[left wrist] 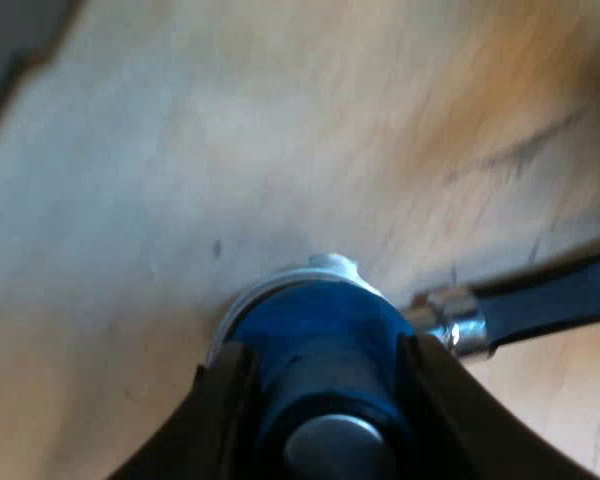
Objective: Grind coffee beans and then tamp
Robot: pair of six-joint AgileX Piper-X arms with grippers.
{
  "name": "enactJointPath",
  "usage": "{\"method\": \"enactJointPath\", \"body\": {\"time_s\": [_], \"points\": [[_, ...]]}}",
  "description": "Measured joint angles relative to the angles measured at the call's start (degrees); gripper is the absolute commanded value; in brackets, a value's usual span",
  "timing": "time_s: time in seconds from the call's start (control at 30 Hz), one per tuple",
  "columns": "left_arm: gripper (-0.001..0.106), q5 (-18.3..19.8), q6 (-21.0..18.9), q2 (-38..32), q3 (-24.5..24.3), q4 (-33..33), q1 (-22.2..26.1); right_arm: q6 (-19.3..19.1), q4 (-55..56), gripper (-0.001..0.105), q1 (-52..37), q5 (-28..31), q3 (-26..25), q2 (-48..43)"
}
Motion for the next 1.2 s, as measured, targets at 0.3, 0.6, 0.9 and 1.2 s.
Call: {"method": "enactJointPath", "body": {"time_s": [0.3, 0.6, 0.9, 1.2], "points": [[0.0, -3.6, 0.0, -5.4, -3.1, 6.1, 0.0, -0.8, -0.8, 0.07, 0.0, -1.0, 0.0, 0.0], [0.0, -7.5, 0.0, -9.8, -3.4, 13.1, 0.2, -2.9, -1.0, 0.07, 0.0, -5.3, 0.0, 0.0], [0.0, -8.9, -0.3, -12.6, -3.4, 17.2, 8.9, -2.9, -2.0, 0.07, 0.0, -5.6, 0.0, 0.0], [0.0, -9.1, 0.0, -14.0, -0.7, 20.0, 19.7, -4.5, -8.6, 0.07, 0.0, -5.5, 0.0, 0.0]]}}
